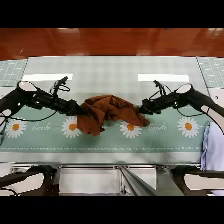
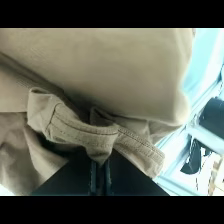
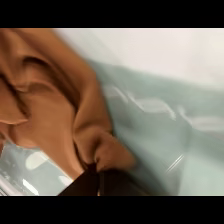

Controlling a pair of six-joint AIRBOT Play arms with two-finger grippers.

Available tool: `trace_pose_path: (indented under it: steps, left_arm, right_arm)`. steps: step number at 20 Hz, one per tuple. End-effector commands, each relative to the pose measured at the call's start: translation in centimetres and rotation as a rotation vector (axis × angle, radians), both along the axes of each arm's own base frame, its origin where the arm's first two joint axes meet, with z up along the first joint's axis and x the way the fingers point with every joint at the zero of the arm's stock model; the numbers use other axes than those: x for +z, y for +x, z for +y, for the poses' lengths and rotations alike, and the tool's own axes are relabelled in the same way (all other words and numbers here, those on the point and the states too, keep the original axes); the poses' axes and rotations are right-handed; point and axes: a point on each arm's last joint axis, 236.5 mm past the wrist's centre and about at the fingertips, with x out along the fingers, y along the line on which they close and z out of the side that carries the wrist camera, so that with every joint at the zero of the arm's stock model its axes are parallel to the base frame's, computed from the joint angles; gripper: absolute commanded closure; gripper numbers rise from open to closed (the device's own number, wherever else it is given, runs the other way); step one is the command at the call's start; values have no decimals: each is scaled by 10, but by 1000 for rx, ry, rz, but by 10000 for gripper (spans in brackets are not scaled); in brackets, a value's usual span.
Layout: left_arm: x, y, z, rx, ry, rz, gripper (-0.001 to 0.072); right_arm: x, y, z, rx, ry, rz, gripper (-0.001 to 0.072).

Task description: Fold the shirts.

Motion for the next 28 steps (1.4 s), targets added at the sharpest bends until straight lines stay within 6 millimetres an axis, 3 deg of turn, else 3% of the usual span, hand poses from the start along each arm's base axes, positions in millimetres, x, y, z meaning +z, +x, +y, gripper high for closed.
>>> trace_pose_path:
  steps: [1, 3, 5, 7, 9, 11, 12, 14, 15, 17, 20, 24, 28]
  left_arm:
    - [32, 28, 23, 56, -7, -83, 685]
    - [84, 57, 48, 125, 3, -217, 685]
    - [155, 89, 77, 249, 24, -393, 685]
    - [238, 108, 98, 355, 32, -580, 685]
    - [317, 103, 106, 380, 54, -778, 685]
    - [386, 82, 109, 393, 89, -968, 685]
    - [417, 67, 111, 413, 107, -1059, 685]
    - [465, 36, 115, 470, 140, -1212, 685]
    - [479, 19, 116, 492, 163, -1263, 685]
    - [494, -13, 116, 516, 239, -1340, 685]
    - [507, -53, 111, 547, 329, -1411, 685]
    - [508, -100, 109, 571, 409, -1439, 685]
    - [499, -152, 134, 673, 502, -1426, 685]
  right_arm:
    - [55, 32, -13, 37, -29, -125, 686]
    - [129, 74, -42, -35, -90, -317, 686]
    - [229, 106, -79, -141, -156, -555, 686]
    - [334, 113, -105, -229, -196, -789, 686]
    - [438, 87, -117, -281, -217, -1030, 686]
    - [512, 43, -119, -312, -247, -1220, 686]
    - [536, 17, -123, -329, -292, -1294, 686]
    - [562, -31, -138, -392, -406, -1371, 686]
    - [568, -56, -149, -435, -474, -1385, 686]
    - [573, -100, -167, -492, -590, -1392, 686]
    - [561, -160, -193, -576, -739, -1332, 686]
    - [541, -205, -196, -617, -755, -1284, 686]
    - [508, -218, -192, -607, -741, -1200, 686]
